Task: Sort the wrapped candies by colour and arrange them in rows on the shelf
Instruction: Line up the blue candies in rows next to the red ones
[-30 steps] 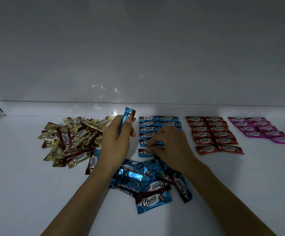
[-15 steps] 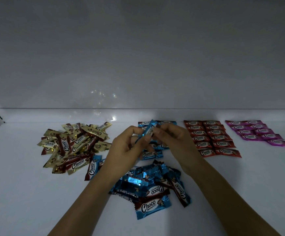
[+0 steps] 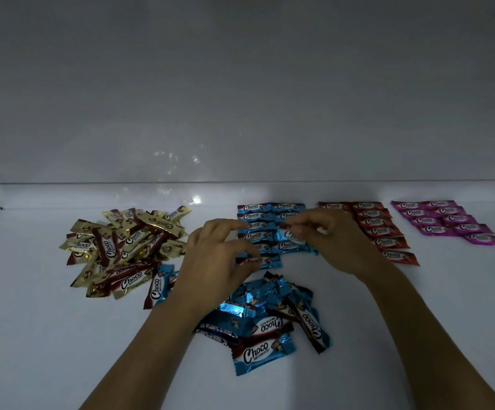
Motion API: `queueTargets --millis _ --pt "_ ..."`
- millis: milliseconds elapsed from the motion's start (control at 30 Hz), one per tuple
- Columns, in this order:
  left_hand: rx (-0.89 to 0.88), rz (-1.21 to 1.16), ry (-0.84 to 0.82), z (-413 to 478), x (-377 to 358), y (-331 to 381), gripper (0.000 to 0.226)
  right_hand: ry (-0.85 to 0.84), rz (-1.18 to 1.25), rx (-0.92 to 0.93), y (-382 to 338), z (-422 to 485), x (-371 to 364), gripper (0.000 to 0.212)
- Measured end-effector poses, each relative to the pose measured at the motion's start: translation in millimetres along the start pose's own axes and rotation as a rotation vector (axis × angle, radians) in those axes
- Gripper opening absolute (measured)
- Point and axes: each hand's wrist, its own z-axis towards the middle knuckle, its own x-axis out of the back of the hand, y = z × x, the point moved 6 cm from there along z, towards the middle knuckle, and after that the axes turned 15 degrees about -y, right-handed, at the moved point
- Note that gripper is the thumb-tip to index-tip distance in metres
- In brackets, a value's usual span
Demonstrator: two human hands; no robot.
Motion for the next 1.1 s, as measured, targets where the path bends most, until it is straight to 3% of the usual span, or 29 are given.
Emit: queueTargets --millis 167,433,633,767,933,1100 --pt "-0.005 0.062 -0.084 -0.5 -4.6 0.3 0.021 -0.143 -0.25 -0.077 13.7 2.9 -15.9 0.011" --pt "-0.026 0.094 -0.109 0.4 -5.5 1.8 0.02 -0.006 -0.533 -0.058 7.5 2.9 -21.9 0.003" --pt "-0.106 -0.088 -0.068 0.3 6.2 19.3 0.044 0.118 -0.383 0.077 -8.1 1.2 -13.2 0.005" --pt "-0.185 -0.032 -0.18 -12.8 19.5 46.2 0.073 -0.024 -0.315 0.014 -24.2 -14.3 -17.0 0.006" --pt "0.002 0.264 -0.244 -72.5 17.8 30.7 0.104 -0.019 -0.297 -0.035 -29.0 -69.5 -49.6 0.052" --pt "0.11 0.28 -0.323 -96.4 2.8 29.3 0.104 -0.051 -0.357 -0.035 -29.3 -77.9 -88.8 0.082"
